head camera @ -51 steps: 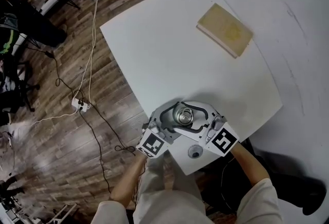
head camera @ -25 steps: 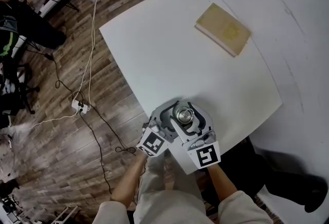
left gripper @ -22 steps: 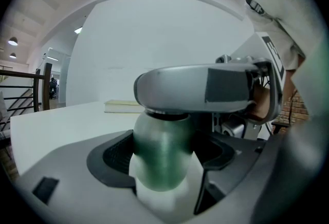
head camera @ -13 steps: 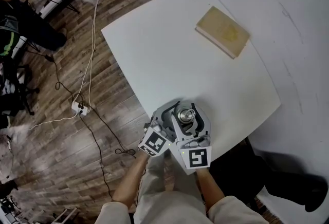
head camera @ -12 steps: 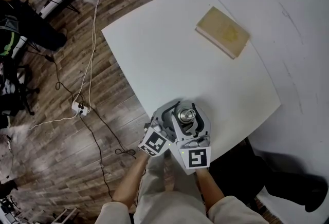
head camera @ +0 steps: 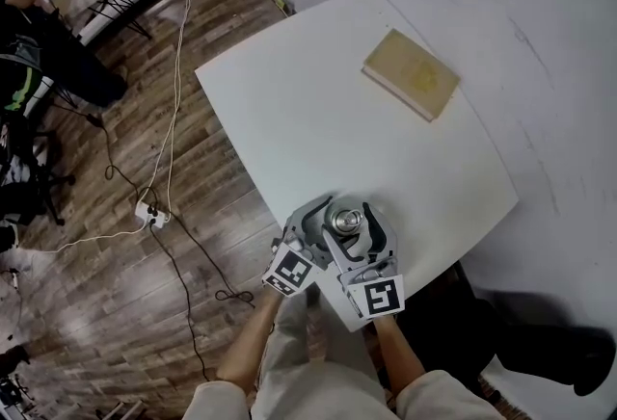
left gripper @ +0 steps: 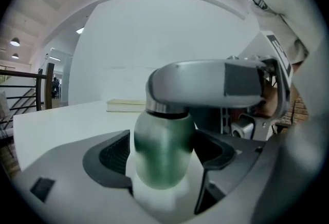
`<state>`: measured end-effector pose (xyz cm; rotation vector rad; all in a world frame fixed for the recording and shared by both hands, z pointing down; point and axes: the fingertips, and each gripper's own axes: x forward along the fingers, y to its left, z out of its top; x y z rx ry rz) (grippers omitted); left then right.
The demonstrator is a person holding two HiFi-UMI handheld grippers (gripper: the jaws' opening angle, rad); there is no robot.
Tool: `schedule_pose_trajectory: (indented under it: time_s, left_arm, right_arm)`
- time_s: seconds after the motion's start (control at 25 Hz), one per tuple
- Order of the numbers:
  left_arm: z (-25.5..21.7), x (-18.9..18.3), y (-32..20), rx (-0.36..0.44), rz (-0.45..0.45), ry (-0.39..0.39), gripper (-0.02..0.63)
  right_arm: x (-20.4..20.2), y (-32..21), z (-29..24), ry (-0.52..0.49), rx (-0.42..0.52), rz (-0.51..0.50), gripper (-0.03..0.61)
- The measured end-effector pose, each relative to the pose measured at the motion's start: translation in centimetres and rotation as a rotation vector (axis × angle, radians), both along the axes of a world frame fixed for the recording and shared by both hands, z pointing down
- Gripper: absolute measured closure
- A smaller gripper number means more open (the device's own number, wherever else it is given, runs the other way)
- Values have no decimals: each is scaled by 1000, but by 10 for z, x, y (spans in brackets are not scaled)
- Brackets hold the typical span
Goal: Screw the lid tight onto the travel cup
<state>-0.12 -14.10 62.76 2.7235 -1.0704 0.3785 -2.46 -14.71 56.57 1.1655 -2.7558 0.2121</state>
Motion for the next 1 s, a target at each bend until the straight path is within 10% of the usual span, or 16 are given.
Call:
schedule_pose_trajectory:
  time_s: [0.68,1.0]
  left_arm:
    - [-73,-83,71,27,-310,58,255]
    - [-140,-101,82,85,-372,43,563]
  right_arm:
    - [79,37,-48,41,-2,79,402]
    - [108,43,-94,64,16,170,572]
